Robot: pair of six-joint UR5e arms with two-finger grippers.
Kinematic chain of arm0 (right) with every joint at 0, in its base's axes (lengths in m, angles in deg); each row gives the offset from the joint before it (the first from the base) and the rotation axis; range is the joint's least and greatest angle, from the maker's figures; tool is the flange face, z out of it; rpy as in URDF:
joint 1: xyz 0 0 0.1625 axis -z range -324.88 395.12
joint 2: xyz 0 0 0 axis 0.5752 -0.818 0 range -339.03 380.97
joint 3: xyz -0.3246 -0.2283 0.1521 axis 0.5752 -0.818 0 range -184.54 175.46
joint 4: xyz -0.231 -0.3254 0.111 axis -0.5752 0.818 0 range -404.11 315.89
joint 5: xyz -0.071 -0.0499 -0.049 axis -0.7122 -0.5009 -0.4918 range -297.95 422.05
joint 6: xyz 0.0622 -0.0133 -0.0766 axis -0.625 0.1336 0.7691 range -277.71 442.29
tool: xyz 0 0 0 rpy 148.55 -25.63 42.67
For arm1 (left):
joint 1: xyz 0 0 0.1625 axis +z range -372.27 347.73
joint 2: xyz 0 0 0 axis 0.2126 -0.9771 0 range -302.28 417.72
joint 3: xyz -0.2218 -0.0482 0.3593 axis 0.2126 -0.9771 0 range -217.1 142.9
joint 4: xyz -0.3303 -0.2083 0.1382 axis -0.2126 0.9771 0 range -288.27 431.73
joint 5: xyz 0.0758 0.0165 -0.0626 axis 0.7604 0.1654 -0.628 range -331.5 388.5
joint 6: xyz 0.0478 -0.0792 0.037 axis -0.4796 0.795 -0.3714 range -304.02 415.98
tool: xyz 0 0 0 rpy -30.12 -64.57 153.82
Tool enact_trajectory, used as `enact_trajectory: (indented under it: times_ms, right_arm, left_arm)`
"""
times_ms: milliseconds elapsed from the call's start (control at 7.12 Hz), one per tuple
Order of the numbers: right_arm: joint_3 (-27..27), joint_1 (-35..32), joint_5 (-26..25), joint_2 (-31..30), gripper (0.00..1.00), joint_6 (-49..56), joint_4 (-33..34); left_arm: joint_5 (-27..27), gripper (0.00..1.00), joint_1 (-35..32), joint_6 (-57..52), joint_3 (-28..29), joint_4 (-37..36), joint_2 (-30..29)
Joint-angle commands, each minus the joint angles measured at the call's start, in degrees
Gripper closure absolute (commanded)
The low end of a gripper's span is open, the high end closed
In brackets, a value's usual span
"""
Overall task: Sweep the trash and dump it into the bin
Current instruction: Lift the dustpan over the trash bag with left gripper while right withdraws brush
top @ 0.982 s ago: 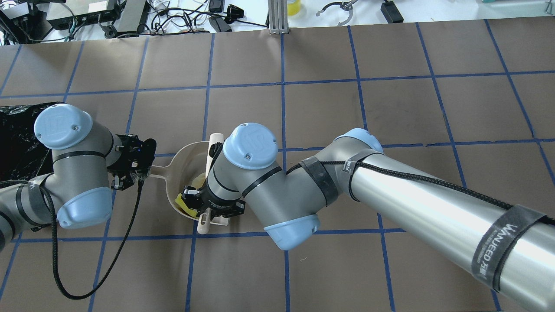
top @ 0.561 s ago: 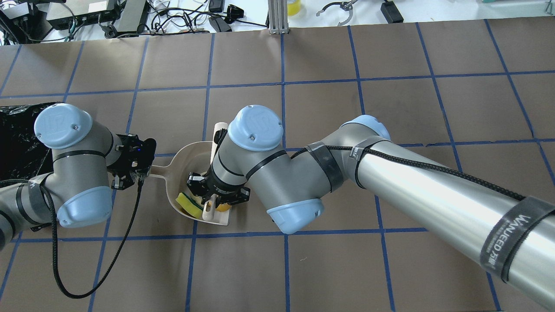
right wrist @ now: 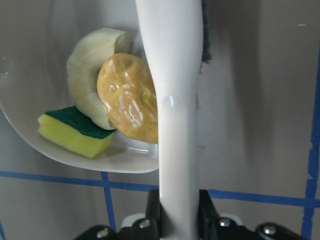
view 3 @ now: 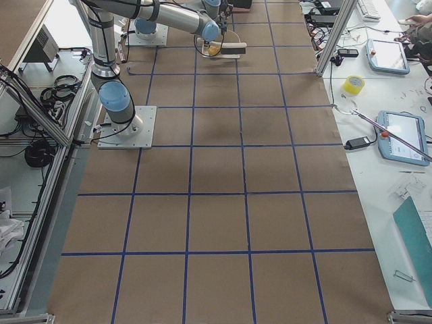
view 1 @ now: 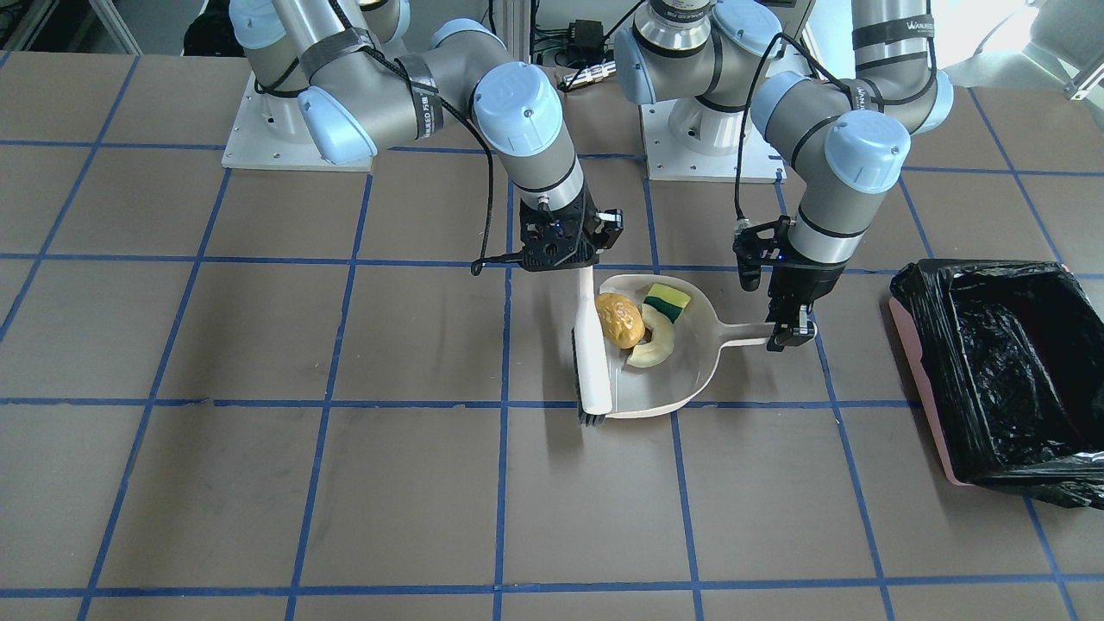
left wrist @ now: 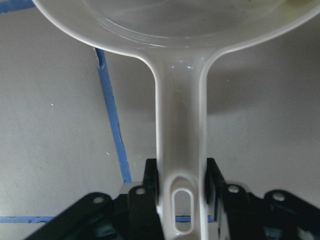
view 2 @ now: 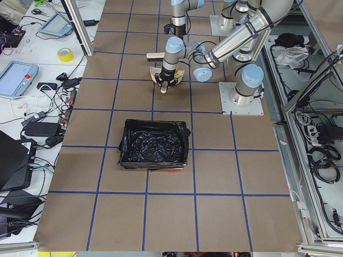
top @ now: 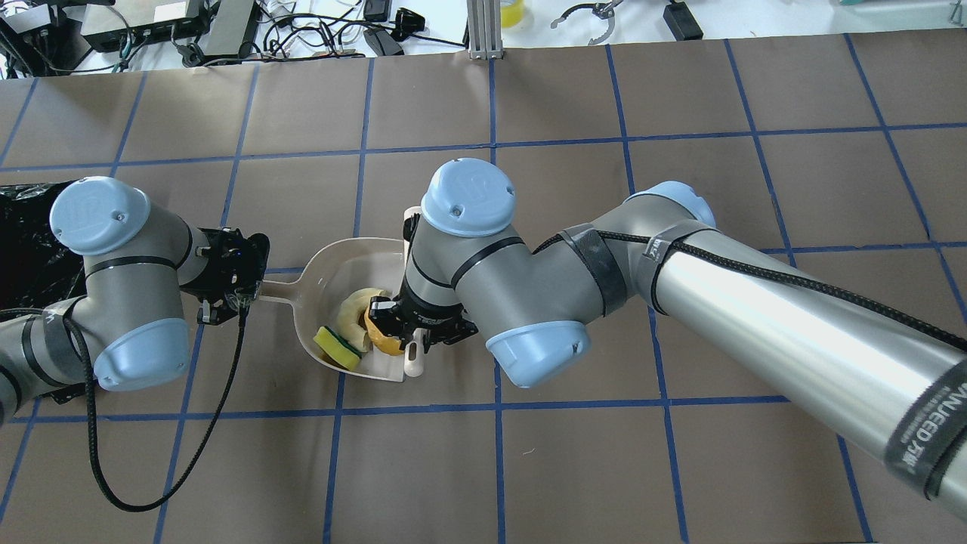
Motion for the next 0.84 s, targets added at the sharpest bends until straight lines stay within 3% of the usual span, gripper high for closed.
enact_trajectory:
  times_ms: [0,140,421,702]
  right_arm:
    - [4.63,0.19,0.67,-0.66,1.0,0.02,1.0]
    - [6.5,0.02,1.54,-1.11,1.0,-0.76,2.23]
    - [4.16,0.88,2.17,-2.16,1.0,-1.67,2.17]
    - [4.14,4.03,1.73,-2.34,1.0,1.93,0.41]
  left_arm:
    - [-6.13,1.0,2.61,0.04,2.5,3.7,0.03]
    - [-7.9,1.0,4.2,-0.31,3.3,4.5,0.29]
    - [-14.73,1.0,7.27,-0.67,4.27,6.96,1.17]
    - [-28.5,1.0,12.19,0.29,4.27,10.99,1.26]
